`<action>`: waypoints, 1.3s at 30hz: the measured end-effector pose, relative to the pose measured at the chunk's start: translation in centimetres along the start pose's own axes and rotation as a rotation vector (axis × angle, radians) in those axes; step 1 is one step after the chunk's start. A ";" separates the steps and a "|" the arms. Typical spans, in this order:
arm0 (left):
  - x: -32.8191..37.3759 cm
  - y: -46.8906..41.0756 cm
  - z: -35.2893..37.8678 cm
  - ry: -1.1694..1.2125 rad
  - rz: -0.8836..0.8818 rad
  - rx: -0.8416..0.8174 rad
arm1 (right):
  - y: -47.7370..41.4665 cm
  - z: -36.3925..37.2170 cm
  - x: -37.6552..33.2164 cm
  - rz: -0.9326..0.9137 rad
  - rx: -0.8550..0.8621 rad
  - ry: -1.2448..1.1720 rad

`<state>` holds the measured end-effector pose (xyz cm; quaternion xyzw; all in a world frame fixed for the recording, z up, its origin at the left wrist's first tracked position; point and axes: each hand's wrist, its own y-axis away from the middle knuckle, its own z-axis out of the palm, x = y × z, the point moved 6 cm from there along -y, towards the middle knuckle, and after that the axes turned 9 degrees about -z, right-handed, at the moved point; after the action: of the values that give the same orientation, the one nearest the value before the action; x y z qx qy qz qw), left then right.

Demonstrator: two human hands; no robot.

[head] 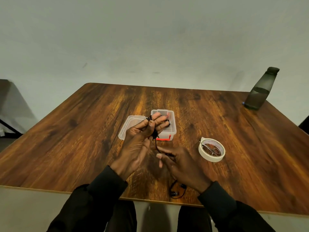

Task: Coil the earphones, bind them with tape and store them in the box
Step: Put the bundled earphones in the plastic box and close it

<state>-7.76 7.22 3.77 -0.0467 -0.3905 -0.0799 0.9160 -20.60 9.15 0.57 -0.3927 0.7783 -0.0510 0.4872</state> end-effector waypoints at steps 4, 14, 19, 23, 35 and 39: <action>-0.4 -0.6 -0.6 -0.104 0.057 0.082 | 0.5 0.4 0.1 -0.066 -0.183 0.315; -1.8 0.2 -0.8 -0.977 0.209 0.149 | -3.3 -4.2 -4.9 -0.364 -0.055 0.783; -2.6 0.5 -1.0 -0.746 0.008 0.069 | -5.0 -7.6 -3.8 -0.280 0.141 0.627; -2.6 0.7 0.0 -0.389 -0.099 -0.030 | -5.7 -7.6 -1.8 -0.120 0.245 0.241; 3.2 -1.4 0.8 -0.070 0.074 -0.149 | -1.1 -1.2 1.1 0.046 -0.037 0.136; 2.4 -1.9 0.7 -0.101 0.087 -0.072 | 0.0 0.6 -1.7 -0.060 -0.301 0.465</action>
<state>-6.98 5.16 6.04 -0.1007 -0.4309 -0.0518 0.8953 -19.75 10.43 1.45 -0.4611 0.8561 -0.0380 0.2301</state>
